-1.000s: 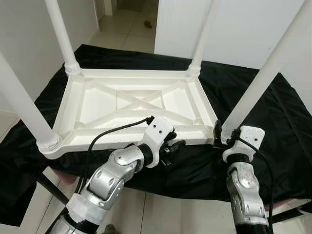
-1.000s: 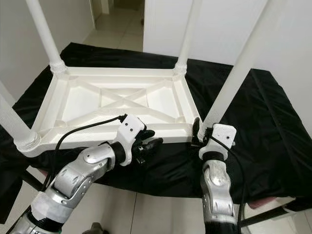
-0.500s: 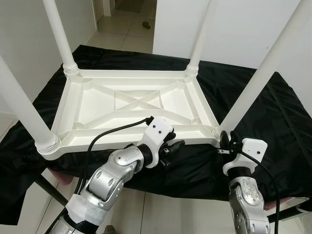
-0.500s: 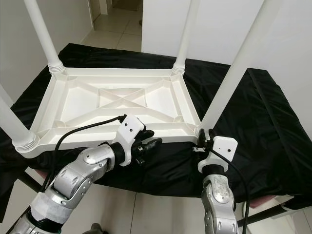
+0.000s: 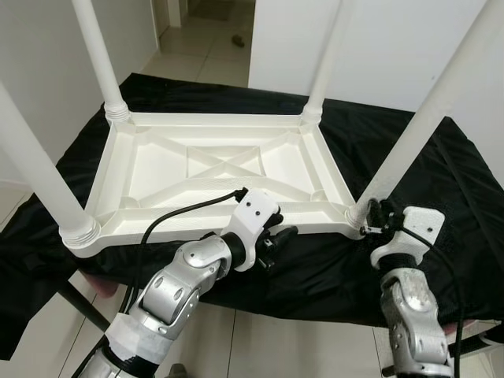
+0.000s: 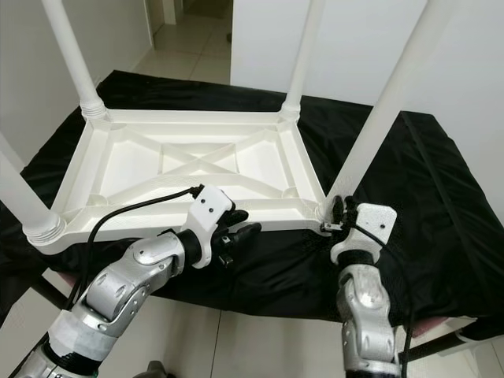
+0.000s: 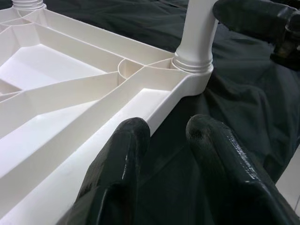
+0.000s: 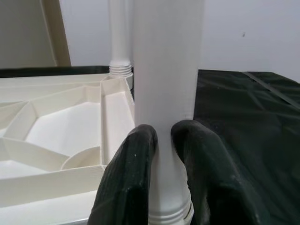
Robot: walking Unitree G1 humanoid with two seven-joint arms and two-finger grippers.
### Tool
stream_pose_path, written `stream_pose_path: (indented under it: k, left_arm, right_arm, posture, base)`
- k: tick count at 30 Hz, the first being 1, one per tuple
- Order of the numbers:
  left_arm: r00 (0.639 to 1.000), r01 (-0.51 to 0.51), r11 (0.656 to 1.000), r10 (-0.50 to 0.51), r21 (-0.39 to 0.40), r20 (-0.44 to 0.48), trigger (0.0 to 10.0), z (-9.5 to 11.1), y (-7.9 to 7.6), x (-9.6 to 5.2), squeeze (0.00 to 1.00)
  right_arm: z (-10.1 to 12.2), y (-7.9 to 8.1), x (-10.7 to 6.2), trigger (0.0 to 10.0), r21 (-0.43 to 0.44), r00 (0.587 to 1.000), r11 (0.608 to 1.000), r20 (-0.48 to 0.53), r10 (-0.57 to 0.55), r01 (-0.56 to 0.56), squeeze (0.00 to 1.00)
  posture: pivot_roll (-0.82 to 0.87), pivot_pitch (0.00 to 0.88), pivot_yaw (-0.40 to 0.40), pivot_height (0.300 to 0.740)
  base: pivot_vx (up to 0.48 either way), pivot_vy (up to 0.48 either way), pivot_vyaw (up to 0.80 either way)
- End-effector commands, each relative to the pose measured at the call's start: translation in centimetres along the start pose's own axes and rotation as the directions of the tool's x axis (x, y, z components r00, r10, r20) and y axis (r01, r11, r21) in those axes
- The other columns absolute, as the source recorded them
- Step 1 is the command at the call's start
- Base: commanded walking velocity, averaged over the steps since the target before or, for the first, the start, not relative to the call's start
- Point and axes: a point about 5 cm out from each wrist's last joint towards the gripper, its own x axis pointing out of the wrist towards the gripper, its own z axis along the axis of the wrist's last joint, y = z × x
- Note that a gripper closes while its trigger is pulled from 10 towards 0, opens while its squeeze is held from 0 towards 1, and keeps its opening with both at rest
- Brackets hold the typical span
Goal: Building children table
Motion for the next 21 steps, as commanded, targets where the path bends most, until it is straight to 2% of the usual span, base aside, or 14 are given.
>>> stream_pose_path:
  k: [1,2,4,7,10,17,19,20,21]
  left_arm:
    - [1.0,0.027,1.0,-0.027,0.013,0.0,10.0,0.3,-0.1,0.0,0.0]
    - [1.0,0.027,1.0,-0.027,0.013,0.0,10.0,0.3,-0.1,0.0,0.0]
    - [0.999,0.044,0.999,-0.044,0.017,-0.002,10.0,0.3,-0.3,0.0,0.0]
    - [0.999,0.052,0.998,-0.052,0.02,-0.004,10.0,0.3,-0.4,-0.1,0.0]
    - [0.998,0.068,0.997,-0.068,0.034,-0.014,10.0,0.2,-0.4,-0.2,0.0]
    - [0.997,0.072,0.997,-0.071,0.041,-0.021,10.0,0.0,-0.6,-0.1,0.0]
    - [0.998,0.056,0.997,-0.055,0.044,-0.017,10.0,0.0,-0.6,0.1,0.0]
    - [0.998,0.056,0.997,-0.055,0.044,-0.017,10.0,0.0,-0.6,0.1,0.0]
    - [1.0,0.024,0.998,-0.024,0.049,-0.015,10.0,0.1,-0.3,0.4,0.0]
  right_arm:
    - [0.1,-1.1,0.9,10.0,-0.007,0.999,0.999,0.002,-0.037,0.037,0.0]
    - [0.1,-1.1,0.9,10.0,-0.007,0.999,0.999,0.002,-0.037,0.037,0.0]
    - [0.6,-2.0,3.4,10.0,-0.016,0.998,0.998,0.024,-0.054,0.054,0.0]
    - [0.8,-2.3,4.4,10.0,-0.017,0.998,0.998,0.027,-0.056,0.056,0.0]
    - [0.9,-2.2,6.7,10.0,-0.006,1.0,1.0,0.019,-0.008,0.009,0.0]
    - [0.9,-1.9,7.8,10.0,0.036,1.0,0.999,0.015,-0.017,0.016,0.0]
    - [1.6,-0.7,7.4,10.0,0.058,0.998,0.998,0.058,0.019,-0.022,0.0]
    - [1.6,-0.7,7.4,10.0,0.058,0.998,0.998,0.058,0.019,-0.022,0.0]
    - [1.9,0.5,6.5,10.0,0.071,0.994,0.995,0.088,0.06,-0.066,0.0]
  posture:
    - [0.01,0.005,-0.039,0.74]
    - [0.01,0.005,-0.039,0.74]
    - [0.02,0.016,-0.034,0.74]
    - [0.02,0.016,-0.034,0.74]
    - [0.02,0.027,-0.037,0.74]
    - [0.02,0.04,-0.038,0.74]
    - [0.02,0.047,-0.044,0.74]
    - [0.02,0.047,-0.044,0.74]
    - [0.02,0.049,-0.044,0.74]
  base:
    - [0.0,0.0,0.0]
    - [0.0,0.0,0.0]
    - [0.0,0.0,0.0]
    - [0.0,0.0,0.0]
    - [0.0,0.0,0.0]
    - [0.0,0.0,0.0]
    - [0.0,0.0,0.0]
    - [0.0,0.0,0.0]
    - [0.0,0.0,0.0]
